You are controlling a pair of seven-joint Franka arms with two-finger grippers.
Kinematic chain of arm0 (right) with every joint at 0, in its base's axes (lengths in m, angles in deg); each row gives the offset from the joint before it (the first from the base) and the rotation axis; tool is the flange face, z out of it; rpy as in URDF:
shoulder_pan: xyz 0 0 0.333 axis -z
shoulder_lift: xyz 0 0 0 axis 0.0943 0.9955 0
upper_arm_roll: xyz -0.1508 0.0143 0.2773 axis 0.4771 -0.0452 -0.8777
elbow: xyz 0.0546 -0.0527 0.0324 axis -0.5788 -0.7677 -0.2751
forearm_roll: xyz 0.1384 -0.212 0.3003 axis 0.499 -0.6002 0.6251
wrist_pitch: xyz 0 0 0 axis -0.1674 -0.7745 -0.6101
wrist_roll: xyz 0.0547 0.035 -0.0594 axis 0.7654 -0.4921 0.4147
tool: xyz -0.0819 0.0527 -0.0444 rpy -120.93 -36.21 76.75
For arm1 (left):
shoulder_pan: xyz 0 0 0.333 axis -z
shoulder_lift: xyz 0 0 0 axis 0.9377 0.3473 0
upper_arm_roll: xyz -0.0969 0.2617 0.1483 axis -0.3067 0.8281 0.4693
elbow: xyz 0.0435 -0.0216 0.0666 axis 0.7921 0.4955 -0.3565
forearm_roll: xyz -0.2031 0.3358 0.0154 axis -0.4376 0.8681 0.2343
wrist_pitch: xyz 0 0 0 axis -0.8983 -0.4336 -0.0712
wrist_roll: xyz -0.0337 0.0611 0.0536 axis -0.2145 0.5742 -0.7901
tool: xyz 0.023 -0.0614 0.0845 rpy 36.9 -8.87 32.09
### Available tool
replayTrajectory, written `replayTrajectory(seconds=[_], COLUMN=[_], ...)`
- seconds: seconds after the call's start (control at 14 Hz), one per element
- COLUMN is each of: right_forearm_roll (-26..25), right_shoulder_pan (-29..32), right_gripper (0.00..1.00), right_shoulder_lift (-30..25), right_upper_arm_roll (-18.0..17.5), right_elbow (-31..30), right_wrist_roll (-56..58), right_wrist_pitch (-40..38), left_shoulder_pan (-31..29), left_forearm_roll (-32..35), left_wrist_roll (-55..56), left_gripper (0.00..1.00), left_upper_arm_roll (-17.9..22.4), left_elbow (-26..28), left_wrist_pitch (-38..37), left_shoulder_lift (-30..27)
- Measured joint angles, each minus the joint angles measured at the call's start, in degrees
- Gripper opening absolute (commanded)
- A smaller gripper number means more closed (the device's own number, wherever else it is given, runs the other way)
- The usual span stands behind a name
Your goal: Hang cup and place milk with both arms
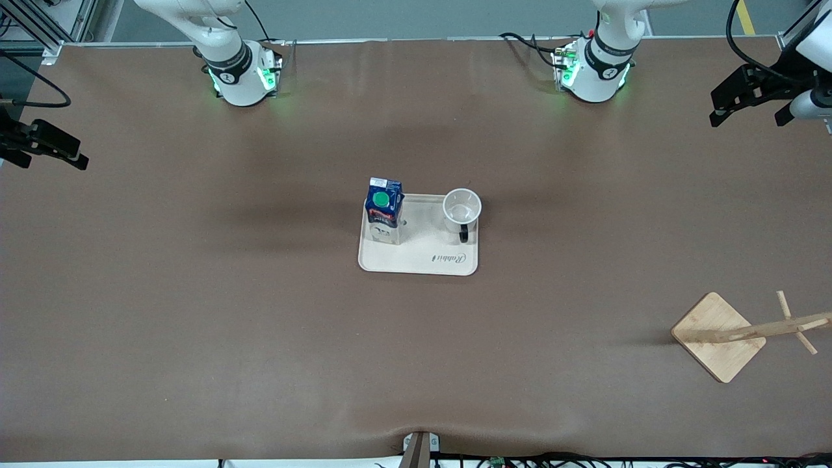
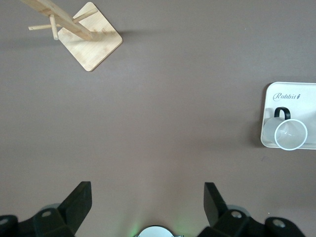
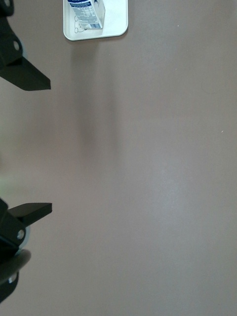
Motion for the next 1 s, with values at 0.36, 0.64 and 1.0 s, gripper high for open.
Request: replayTrajectory(seconds=[0.36, 0.64, 1.0], right_forearm_roll=[0.0, 0.0, 0.0], right_shoulder_pan=[0.0, 0.0, 0.0], right_gripper=[1.00, 1.00, 1.00], right_shoulder_lift=[0.1, 0.1, 0.1], right_upper_arm_roll=[0.0, -0.2, -0.3], right_elbow=[0.0, 0.0, 0.0], right_wrist_roll=[0.0, 0.0, 0.0], right_wrist_pitch=[0.0, 0.0, 0.0], left_shoulder_pan=[0.0, 0.5, 1.1], left_forearm_roll=[0.0, -0.1, -0.3], left_wrist_roll=[0.0, 0.8, 10.4], left_gripper=[1.00, 1.00, 1.00], left_upper_arm_roll=[0.0, -0.8, -8.2], left_elbow=[0.0, 0.5, 8.6], left_wrist_pitch=[0.0, 2.5, 15.2], left_shoulder_lift=[0.8, 4.8, 8.9])
